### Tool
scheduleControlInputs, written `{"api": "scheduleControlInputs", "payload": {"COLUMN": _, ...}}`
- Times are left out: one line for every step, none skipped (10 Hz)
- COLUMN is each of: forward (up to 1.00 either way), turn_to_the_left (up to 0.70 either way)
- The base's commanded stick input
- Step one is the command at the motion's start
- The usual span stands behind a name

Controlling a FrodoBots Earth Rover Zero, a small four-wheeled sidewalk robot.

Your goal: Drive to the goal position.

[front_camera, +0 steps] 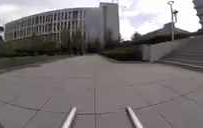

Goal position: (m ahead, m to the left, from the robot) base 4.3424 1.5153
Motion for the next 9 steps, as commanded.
{"api": "scheduleControlInputs", "payload": {"forward": 1.0, "turn_to_the_left": -0.27}}
{"api": "scheduleControlInputs", "payload": {"forward": 1.0, "turn_to_the_left": -0.27}}
{"api": "scheduleControlInputs", "payload": {"forward": 1.0, "turn_to_the_left": -0.27}}
{"api": "scheduleControlInputs", "payload": {"forward": 1.0, "turn_to_the_left": -0.27}}
{"api": "scheduleControlInputs", "payload": {"forward": 1.0, "turn_to_the_left": -0.27}}
{"api": "scheduleControlInputs", "payload": {"forward": 1.0, "turn_to_the_left": -0.27}}
{"api": "scheduleControlInputs", "payload": {"forward": 1.0, "turn_to_the_left": -0.27}}
{"api": "scheduleControlInputs", "payload": {"forward": 1.0, "turn_to_the_left": -0.27}}
{"api": "scheduleControlInputs", "payload": {"forward": 1.0, "turn_to_the_left": -0.27}}
